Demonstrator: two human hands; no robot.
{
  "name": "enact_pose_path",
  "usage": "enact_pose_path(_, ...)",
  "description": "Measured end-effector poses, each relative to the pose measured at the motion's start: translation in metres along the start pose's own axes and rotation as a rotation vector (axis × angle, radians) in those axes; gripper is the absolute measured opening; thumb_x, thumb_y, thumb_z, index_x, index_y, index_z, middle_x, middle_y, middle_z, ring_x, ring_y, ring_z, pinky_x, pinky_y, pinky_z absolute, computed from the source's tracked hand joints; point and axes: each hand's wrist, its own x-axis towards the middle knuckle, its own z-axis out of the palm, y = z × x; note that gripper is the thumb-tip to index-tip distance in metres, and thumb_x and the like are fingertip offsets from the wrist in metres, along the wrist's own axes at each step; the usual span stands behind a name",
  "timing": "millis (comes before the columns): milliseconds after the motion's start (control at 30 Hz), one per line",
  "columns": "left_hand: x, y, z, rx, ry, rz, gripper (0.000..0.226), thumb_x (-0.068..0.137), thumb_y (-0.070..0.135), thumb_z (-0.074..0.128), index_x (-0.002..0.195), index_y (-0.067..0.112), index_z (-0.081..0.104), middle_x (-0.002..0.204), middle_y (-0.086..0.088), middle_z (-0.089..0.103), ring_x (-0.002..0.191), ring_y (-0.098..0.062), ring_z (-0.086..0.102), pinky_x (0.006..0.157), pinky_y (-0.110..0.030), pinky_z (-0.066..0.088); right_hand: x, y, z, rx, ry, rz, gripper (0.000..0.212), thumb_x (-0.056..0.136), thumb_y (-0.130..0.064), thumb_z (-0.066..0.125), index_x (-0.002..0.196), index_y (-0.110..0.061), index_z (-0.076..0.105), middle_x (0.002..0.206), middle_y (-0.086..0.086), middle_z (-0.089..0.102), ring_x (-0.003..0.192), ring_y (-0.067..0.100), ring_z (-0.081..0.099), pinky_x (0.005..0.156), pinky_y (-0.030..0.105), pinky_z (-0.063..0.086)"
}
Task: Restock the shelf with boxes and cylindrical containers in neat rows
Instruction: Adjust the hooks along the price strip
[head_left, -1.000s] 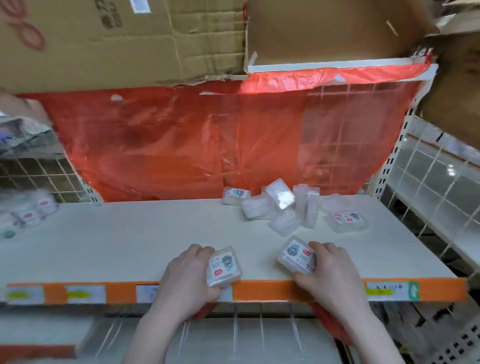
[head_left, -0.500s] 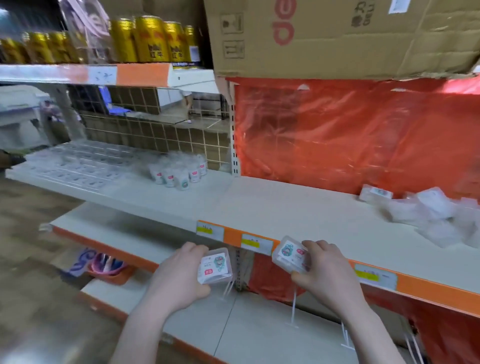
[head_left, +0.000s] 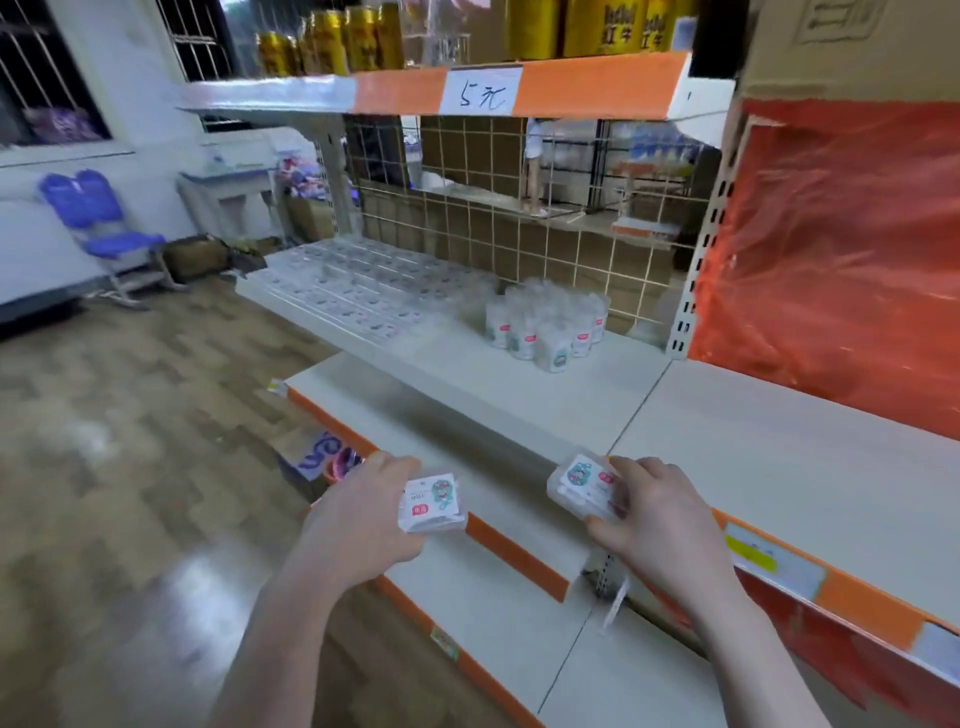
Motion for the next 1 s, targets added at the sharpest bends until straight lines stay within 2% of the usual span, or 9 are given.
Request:
enact_pose_path(133,0.044,-0.042,-0.015,-0.016,0.028,-0.015,0.069,0.067,0.025,0.072,0.129,0.03,0.044,0.117,0.007,0.049,0.102,-0.01,0.052,0.082,-0.032,0.051,0.06,-0.038,0.025,0.038,-0.005,-0.062,0.06,0.071,-0.036,0.065,0.127,-0.017,0.051,0.113,0.004,0.055,0.107,0.023,0.046,0.087,0.03,0.037)
enact_pose_path(300,0.103,-0.09,-0.037,-0.056,0.061,-0.047,0.075,0.062,0.023,0.072,0.132,0.024,0.046,0.119,0.008,0.047,0.105,-0.015,0.052,0.086,-0.039,0.049,0.131,-0.08,0.053,0.064,-0.037,-0.069,0.057,0.071,-0.034,0.066,0.123,-0.014,0.053,0.112,0.006,0.056,0.107,0.025,0.046,0.089,0.032,0.039)
enact_pose_path(400,0.128,-0.115,-0.05,-0.079,0.049,-0.082,0.071,0.066,0.023,0.072,0.132,0.023,0.046,0.118,0.006,0.046,0.104,-0.015,0.051,0.086,-0.038,0.047,0.17,-0.102,0.065,0.061,-0.04,-0.086,0.056,0.071,-0.034,0.065,0.122,-0.013,0.054,0.11,0.007,0.056,0.106,0.026,0.046,0.088,0.033,0.039)
enact_pose_path(533,0.157,-0.153,-0.064,-0.115,0.045,-0.108,0.069,0.058,0.033,0.069,0.124,0.023,0.052,0.106,0.007,0.047,0.098,-0.015,0.053,0.079,-0.038,0.049,0.21,-0.132,0.083,0.05,-0.076,-0.092,0.058,0.072,-0.036,0.065,0.125,-0.015,0.052,0.112,0.005,0.055,0.106,0.024,0.046,0.088,0.031,0.038)
enact_pose_path(633,0.182,-0.181,-0.073,-0.103,0.079,-0.141,0.067,0.064,0.025,0.073,0.128,0.024,0.05,0.112,0.007,0.047,0.1,-0.015,0.053,0.08,-0.037,0.05,0.238,-0.151,0.095,0.044,-0.078,-0.088,0.059,0.072,-0.035,0.064,0.126,-0.016,0.052,0.111,0.005,0.055,0.107,0.024,0.045,0.089,0.03,0.037)
enact_pose_path(800,0.225,-0.235,-0.092,-0.057,0.053,-0.134,0.075,0.069,0.024,0.072,0.137,0.022,0.041,0.124,0.003,0.045,0.108,-0.017,0.051,0.084,-0.035,0.048,0.285,-0.197,0.124,0.025,-0.064,-0.075,0.06,0.071,-0.034,0.065,0.126,-0.014,0.053,0.109,0.006,0.057,0.107,0.024,0.046,0.09,0.031,0.038)
enact_pose_path(1000,0.279,-0.325,-0.127,-0.018,0.062,-0.082,0.069,0.072,0.024,0.068,0.135,0.024,0.041,0.119,0.005,0.047,0.103,-0.014,0.052,0.079,-0.029,0.047,0.339,-0.275,0.167,-0.012,-0.063,-0.008,0.06,0.073,-0.034,0.065,0.127,-0.013,0.052,0.119,0.009,0.055,0.113,0.027,0.045,0.095,0.031,0.034)
